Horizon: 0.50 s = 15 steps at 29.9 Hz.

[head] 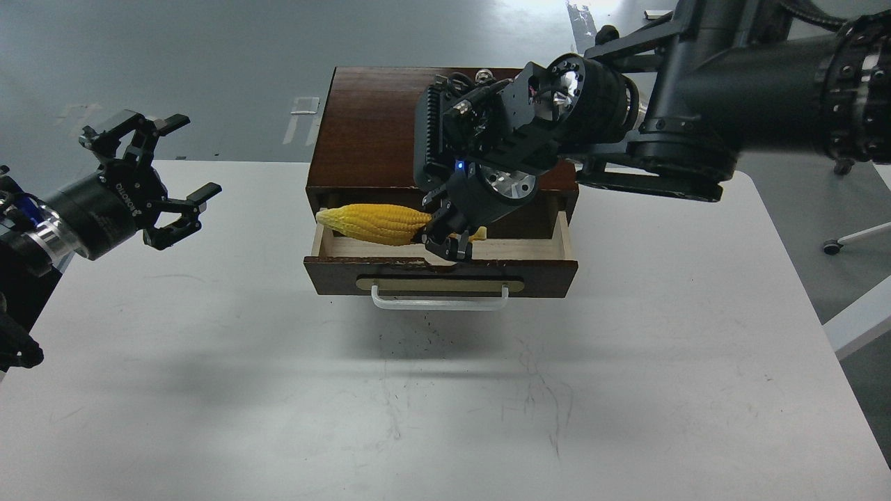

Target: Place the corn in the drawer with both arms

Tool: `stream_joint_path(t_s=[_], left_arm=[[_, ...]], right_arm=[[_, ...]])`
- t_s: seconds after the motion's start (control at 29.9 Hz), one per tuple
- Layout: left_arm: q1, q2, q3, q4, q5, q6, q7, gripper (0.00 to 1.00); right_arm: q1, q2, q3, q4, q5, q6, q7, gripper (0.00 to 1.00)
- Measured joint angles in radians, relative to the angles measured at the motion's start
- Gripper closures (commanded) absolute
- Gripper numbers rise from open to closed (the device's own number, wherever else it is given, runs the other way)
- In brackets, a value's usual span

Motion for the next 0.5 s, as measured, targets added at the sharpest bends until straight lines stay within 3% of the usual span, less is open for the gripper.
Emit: stream_joint_path(t_s=[0.3, 0.37, 0.44, 0.5], left_arm=[[0.023, -0.014, -0.002, 0.000, 0.000, 0.000, 0.000, 0.01], [0.023, -0.014, -0.003, 0.000, 0.000, 0.000, 0.000, 0.01], [0.023, -0.015, -0.003, 0.000, -0.001, 0.000, 0.000, 0.01], [0.023, -0.015, -0.004, 0.000, -0.001, 0.000, 0.000, 0.01]], right_arm=[[-0.035, 0.003, -0.023, -0.012, 0.003, 0.000, 0.000, 0.86], [-0.038, 0.003, -0.025, -0.013, 0.004, 0.000, 0.000, 0.79], [-0.041, 0.003, -0.026, -0.014, 0.004, 0.000, 0.000, 0.57], [-0.044, 0.003, -0.026, -0.014, 0.005, 0.000, 0.000, 0.49]])
